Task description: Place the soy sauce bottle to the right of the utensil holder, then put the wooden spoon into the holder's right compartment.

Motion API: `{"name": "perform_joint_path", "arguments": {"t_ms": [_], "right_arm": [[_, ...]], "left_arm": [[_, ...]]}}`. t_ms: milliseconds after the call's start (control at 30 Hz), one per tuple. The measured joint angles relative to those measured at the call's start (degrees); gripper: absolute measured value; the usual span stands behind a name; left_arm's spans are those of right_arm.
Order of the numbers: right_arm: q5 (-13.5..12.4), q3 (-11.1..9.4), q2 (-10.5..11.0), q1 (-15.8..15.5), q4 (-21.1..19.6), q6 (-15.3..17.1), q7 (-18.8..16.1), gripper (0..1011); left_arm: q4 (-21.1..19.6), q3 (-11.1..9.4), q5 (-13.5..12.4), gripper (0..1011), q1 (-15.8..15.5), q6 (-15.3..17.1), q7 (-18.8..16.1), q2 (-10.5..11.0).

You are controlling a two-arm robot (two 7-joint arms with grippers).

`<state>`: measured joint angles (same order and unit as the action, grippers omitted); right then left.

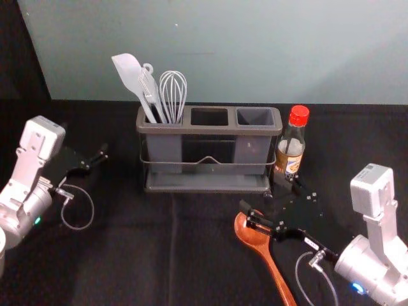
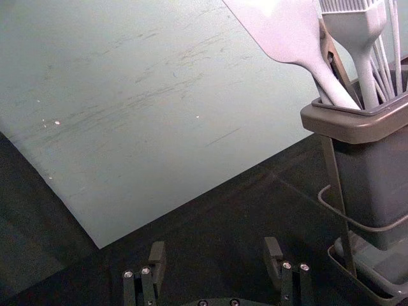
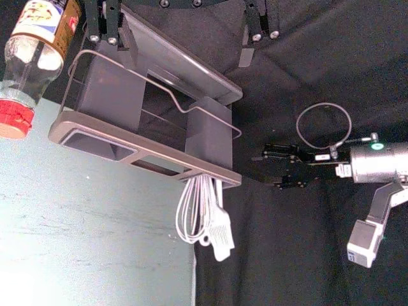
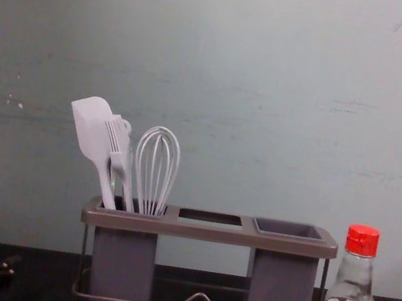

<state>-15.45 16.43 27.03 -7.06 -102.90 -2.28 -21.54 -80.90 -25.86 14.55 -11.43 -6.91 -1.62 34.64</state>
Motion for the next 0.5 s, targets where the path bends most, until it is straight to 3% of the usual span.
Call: {"name": "perform_joint_path", "arguments": {"t_ms": [367, 500], "right_arm": [[-0.1, -0.1, 0.0, 0.0, -0.1, 0.0, 0.0, 1000], [-1.0, 0.2, -0.3, 0.0, -1.1, 3.2, 0.1, 1000]], "left_arm": [[0.0, 0.0, 0.0, 1005, 0.0, 0.0, 0.0, 0.0], [0.0, 0.0, 0.0, 1005, 0.0, 0.0, 0.0, 0.0]]}}
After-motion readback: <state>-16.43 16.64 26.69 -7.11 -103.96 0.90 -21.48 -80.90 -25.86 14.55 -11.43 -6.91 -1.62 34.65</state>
